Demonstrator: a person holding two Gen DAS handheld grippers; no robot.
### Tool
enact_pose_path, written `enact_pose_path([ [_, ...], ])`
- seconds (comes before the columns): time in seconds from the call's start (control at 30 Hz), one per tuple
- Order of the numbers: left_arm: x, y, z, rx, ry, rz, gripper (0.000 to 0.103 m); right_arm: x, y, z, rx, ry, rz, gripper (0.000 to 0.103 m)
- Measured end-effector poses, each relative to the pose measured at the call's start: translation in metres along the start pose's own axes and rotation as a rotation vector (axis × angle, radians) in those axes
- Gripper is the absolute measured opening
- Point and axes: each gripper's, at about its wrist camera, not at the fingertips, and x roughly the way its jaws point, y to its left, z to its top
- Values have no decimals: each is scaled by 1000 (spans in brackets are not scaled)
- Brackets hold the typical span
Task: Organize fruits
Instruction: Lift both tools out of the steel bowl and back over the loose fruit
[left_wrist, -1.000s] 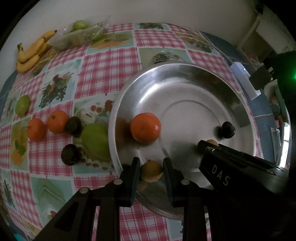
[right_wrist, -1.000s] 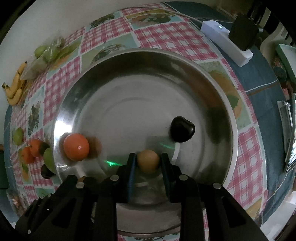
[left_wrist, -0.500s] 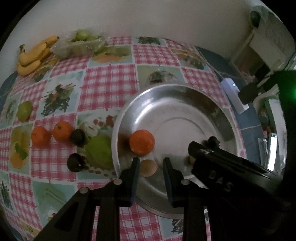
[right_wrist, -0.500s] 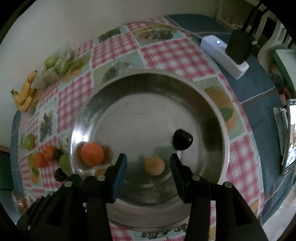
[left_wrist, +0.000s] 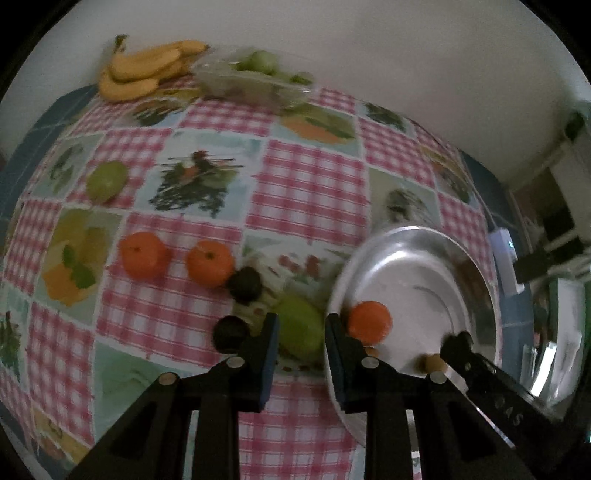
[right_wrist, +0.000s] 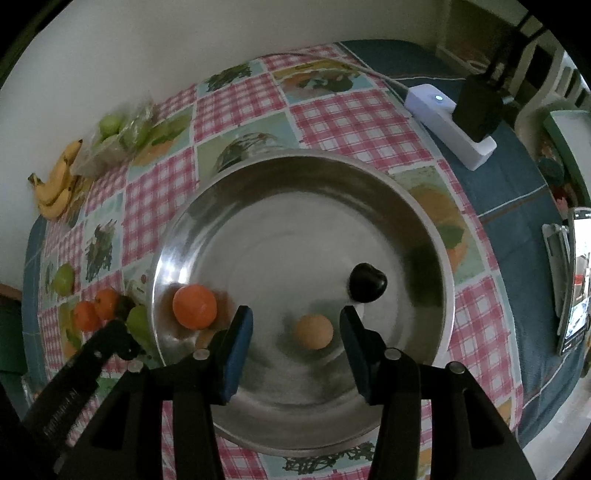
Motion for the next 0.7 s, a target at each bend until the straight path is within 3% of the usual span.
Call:
enact_pose_path([
  [0.27,1,9,3,-28,5,-2,29,1,2,0,-19,3,-3,51],
  [0.37,4,7,4,-15,9,26,36,2,4,0,-29,1,1,72],
  [0.43,4,7,4,-14,8,45,56,3,6,0,-42,-3,1,73],
  [0.47,4,7,3,-14,5,55,61,3,6,0,-47,-4,0,74],
  [0.57,4,9,3,-14,-3,79,67,5,6,0,-53,-2,-1,84],
  [0.7,7,14,3,-31,0,105,83,7,5,0,-59,1,-3,87],
])
